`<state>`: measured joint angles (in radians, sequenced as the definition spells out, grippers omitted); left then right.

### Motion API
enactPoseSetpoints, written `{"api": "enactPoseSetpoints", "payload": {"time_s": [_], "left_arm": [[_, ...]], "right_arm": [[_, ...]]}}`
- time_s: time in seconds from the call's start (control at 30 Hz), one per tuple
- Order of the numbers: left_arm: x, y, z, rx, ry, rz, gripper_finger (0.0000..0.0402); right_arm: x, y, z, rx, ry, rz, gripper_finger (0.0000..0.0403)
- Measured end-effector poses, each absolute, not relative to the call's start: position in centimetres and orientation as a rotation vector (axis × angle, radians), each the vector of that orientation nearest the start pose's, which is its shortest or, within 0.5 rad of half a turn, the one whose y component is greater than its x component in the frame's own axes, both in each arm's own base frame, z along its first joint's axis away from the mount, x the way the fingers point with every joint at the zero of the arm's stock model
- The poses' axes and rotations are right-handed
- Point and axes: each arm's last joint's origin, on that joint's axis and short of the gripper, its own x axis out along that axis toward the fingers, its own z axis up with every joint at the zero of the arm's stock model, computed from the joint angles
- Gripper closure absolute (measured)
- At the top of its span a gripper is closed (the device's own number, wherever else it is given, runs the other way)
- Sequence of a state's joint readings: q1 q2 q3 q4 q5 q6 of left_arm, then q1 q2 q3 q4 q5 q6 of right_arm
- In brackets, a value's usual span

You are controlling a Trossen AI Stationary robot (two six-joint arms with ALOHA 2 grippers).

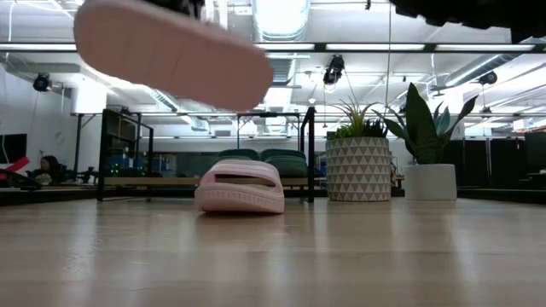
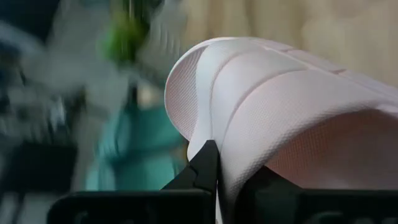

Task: Pick and place slides into the shelf
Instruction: Put the left pink slide into the shelf

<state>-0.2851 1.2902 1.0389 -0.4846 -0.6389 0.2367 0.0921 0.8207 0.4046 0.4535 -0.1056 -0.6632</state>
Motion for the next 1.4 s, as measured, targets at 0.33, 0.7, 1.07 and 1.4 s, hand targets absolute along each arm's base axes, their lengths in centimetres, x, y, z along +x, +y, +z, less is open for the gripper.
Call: {"api": "enactPoseSetpoints", "payload": {"time_s": [0.33, 0.7, 1.07, 1.4], "left_arm": [[26.8, -6.9, 29.2, 0.801, 0.452, 0.106, 0.0401], [27.8, -7.6, 29.5, 0.848, 0.325, -0.025, 0.0401], [28.0, -7.7, 29.3, 0.851, 0.320, -0.027, 0.0401], [28.0, -7.7, 29.3, 0.850, 0.321, -0.027, 0.0402]], "right_arm": [[19.4, 2.6, 24.6, -0.731, -0.095, 0.281, 0.0192], [23.9, 3.3, 24.3, -0.787, -0.076, 0.355, 0.0168], [28.9, 3.7, 25.6, -0.809, 0.082, 0.379, 0.0182], [30.4, 3.7, 26.1, -0.810, 0.181, 0.386, 0.0278]]}}
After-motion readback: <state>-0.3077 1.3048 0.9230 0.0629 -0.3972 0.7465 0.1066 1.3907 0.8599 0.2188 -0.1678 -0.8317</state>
